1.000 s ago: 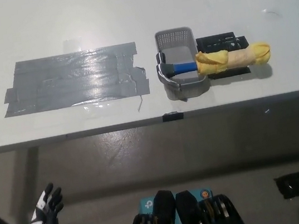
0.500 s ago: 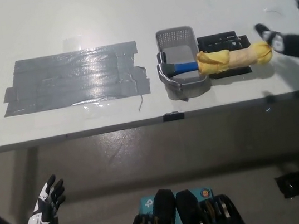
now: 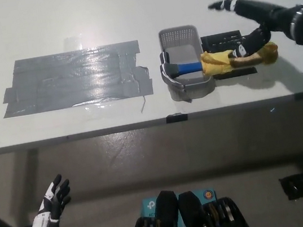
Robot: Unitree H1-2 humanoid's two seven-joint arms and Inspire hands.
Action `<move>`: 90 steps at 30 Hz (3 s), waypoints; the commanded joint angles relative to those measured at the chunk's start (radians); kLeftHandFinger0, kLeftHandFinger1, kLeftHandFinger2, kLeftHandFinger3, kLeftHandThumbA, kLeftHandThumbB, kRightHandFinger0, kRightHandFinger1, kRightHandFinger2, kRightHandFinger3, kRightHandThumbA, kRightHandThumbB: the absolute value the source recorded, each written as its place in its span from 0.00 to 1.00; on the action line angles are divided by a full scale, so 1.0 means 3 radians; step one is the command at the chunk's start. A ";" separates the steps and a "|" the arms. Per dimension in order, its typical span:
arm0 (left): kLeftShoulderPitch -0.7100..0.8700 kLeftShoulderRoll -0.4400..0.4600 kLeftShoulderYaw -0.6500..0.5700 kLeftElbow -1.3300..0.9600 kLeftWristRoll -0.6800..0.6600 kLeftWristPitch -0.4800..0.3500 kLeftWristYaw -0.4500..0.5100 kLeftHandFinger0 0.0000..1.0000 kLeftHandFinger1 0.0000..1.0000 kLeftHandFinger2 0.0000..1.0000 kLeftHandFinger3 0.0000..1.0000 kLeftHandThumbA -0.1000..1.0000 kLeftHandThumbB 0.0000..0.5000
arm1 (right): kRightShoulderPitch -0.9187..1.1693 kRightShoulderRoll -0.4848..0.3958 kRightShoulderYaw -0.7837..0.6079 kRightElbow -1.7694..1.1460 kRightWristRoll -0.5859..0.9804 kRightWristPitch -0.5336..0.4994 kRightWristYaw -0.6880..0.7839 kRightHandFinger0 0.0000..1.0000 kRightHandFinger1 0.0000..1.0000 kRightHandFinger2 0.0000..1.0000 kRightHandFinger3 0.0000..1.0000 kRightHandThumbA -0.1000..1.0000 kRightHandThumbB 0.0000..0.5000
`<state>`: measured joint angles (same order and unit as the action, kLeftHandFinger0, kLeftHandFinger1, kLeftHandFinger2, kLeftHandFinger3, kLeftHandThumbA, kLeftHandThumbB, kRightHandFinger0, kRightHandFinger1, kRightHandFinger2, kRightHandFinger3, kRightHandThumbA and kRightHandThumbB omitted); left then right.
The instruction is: The robot picks the hammer placed on top of the gray container with right hand and places it on the grey area of the desk
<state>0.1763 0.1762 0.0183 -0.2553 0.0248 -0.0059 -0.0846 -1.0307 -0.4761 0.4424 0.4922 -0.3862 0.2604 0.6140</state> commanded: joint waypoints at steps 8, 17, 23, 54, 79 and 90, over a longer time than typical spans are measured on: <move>-0.0013 0.0105 -0.0119 0.0029 0.0178 -0.0044 -0.0074 1.00 1.00 1.00 1.00 0.91 0.19 | -0.1214 0.0042 0.0612 0.0987 -0.0129 0.0216 0.1367 1.00 1.00 1.00 1.00 1.00 0.80; 0.0001 0.0142 -0.0159 0.0037 0.0232 -0.0029 -0.0075 1.00 1.00 1.00 1.00 0.93 0.18 | -0.1326 0.0138 0.0748 0.0878 -0.0279 0.0530 0.1251 1.00 1.00 1.00 1.00 1.00 0.94; 0.0008 0.0136 -0.0163 0.0047 0.0249 -0.0027 -0.0065 1.00 1.00 1.00 1.00 0.91 0.17 | -0.1370 0.0235 0.0820 0.0926 -0.0372 0.0545 0.1234 1.00 1.00 1.00 1.00 1.00 0.97; -0.0006 0.0133 -0.0118 0.0029 0.0205 0.0000 -0.0073 1.00 1.00 1.00 1.00 0.90 0.23 | -0.1556 0.0658 0.0909 0.2064 -0.0499 -0.0209 0.1174 1.00 1.00 1.00 1.00 1.00 0.71; -0.0013 0.0136 -0.0099 0.0078 0.0171 -0.0061 -0.0074 1.00 1.00 1.00 1.00 0.91 0.22 | -0.1515 0.0885 0.0808 0.2647 -0.0584 -0.0134 0.1026 1.00 1.00 1.00 1.00 1.00 0.87; -0.0029 0.0120 -0.0086 0.0108 0.0156 -0.0072 -0.0069 1.00 1.00 1.00 1.00 0.90 0.24 | -0.1382 0.0921 0.0729 0.2592 -0.0610 -0.0026 0.0485 1.00 1.00 1.00 1.00 1.00 0.75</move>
<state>0.1767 0.2063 -0.0128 -0.2222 0.0861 -0.0027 -0.0986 -1.4141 -0.2051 0.6913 1.3032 -0.5536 0.2187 0.9234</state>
